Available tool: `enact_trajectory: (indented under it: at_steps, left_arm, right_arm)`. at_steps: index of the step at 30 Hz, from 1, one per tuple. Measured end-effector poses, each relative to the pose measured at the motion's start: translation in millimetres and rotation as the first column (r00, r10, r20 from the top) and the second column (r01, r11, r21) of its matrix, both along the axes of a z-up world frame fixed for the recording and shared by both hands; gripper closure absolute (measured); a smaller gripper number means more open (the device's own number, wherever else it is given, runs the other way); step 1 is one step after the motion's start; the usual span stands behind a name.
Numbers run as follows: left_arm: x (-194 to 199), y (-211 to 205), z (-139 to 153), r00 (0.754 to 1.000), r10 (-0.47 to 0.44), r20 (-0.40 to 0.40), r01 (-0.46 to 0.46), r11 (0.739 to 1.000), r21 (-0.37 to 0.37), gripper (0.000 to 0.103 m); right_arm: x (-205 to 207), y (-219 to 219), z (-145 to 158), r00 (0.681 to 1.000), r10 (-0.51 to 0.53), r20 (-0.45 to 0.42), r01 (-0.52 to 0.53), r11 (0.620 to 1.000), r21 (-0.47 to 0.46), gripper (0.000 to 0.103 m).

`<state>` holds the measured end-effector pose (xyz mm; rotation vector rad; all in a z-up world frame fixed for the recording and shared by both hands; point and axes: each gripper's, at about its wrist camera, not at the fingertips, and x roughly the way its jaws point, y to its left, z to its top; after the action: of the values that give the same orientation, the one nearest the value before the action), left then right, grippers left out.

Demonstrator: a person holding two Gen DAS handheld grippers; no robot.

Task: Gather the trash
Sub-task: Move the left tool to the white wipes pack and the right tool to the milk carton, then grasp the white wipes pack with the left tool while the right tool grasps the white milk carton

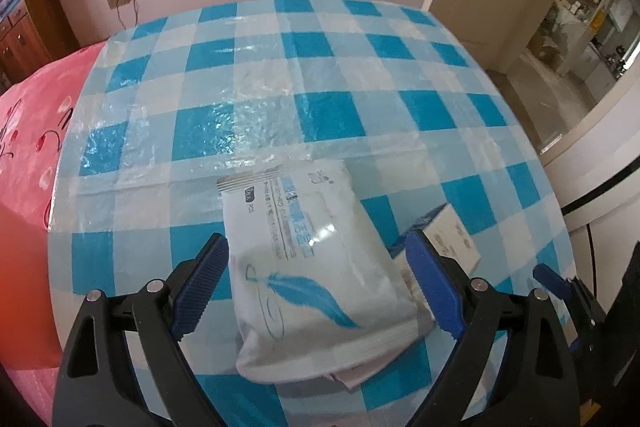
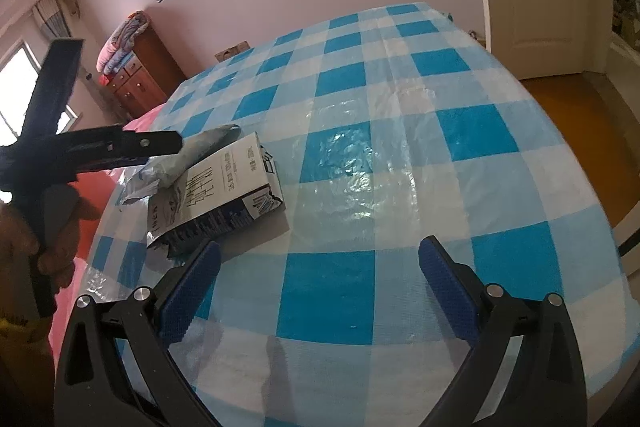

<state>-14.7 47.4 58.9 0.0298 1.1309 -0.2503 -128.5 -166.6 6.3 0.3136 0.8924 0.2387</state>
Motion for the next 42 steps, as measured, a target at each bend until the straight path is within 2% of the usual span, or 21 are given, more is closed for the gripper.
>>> enact_trajectory:
  at_steps: [10,30,42]
  left_arm:
    - [16,2,-15,0.998,0.032,-0.045,-0.031,0.999,0.014,0.012]
    - [15,12,-17,0.997,0.073,0.003,-0.073,0.997,-0.026,0.026]
    - [6,36,-12,0.993,0.115,0.033,-0.114,0.992,-0.048,0.035]
  right_arm:
    - [4,6,-5,0.999,0.040,-0.009,-0.040,0.999,0.032,0.005]
    - [4,18,-5,0.997,0.074,-0.017,-0.074,0.997,0.031,0.005]
    - [15,33,-6,0.991,0.125,-0.048,-0.121,0.988,0.091,0.006]
